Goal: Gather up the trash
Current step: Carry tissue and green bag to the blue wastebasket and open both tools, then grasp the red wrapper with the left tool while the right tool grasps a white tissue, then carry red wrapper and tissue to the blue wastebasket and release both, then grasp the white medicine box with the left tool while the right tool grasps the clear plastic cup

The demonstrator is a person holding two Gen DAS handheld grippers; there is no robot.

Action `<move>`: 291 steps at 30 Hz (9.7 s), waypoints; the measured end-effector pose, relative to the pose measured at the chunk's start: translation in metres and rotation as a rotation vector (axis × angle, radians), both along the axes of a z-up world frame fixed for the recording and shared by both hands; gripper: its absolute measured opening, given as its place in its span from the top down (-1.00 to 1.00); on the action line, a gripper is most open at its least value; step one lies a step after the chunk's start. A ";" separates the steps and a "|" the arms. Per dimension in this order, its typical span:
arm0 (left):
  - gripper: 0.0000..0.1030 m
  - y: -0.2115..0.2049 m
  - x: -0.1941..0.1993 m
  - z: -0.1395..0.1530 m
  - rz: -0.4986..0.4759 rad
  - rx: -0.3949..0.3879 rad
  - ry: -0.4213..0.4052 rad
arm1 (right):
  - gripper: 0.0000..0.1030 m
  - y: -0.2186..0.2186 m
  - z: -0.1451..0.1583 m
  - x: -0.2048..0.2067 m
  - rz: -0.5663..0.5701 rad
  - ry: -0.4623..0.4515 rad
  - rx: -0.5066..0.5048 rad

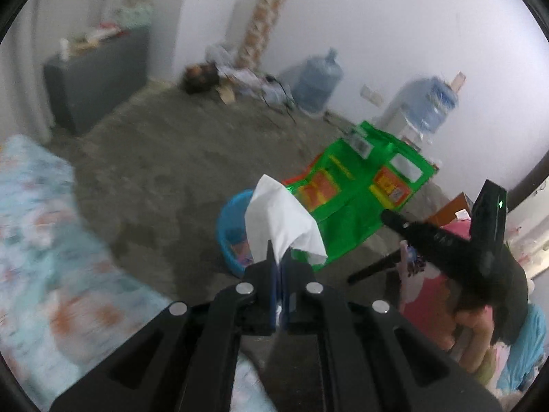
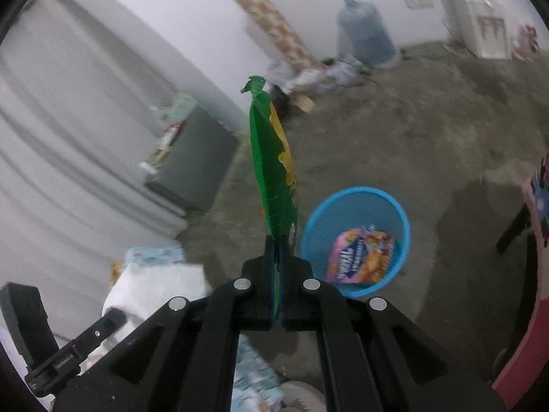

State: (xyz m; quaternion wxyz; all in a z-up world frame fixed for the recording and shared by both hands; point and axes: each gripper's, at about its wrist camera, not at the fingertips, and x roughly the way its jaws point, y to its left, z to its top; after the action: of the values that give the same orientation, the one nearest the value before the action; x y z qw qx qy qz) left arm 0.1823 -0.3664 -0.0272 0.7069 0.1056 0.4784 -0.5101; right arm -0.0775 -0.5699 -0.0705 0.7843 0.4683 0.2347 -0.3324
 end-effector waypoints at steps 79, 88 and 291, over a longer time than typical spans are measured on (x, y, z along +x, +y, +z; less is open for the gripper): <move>-0.66 0.494 0.006 0.038 0.894 -0.193 -0.277 | -0.30 0.350 0.072 0.324 1.250 0.014 -0.113; -0.66 0.515 0.064 0.024 0.899 -0.106 -0.235 | 0.02 0.374 0.060 0.336 1.296 0.103 -0.191; -0.58 0.532 0.025 0.019 0.964 -0.173 -0.159 | -0.66 0.370 0.071 0.339 1.201 0.078 -0.161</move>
State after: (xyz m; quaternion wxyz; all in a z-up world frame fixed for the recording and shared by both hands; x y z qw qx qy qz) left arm 0.2070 0.1657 -0.0083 0.9030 -0.1480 0.3731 -0.1534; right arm 0.2617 -0.2001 0.0002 0.8586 0.1809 0.4604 0.1347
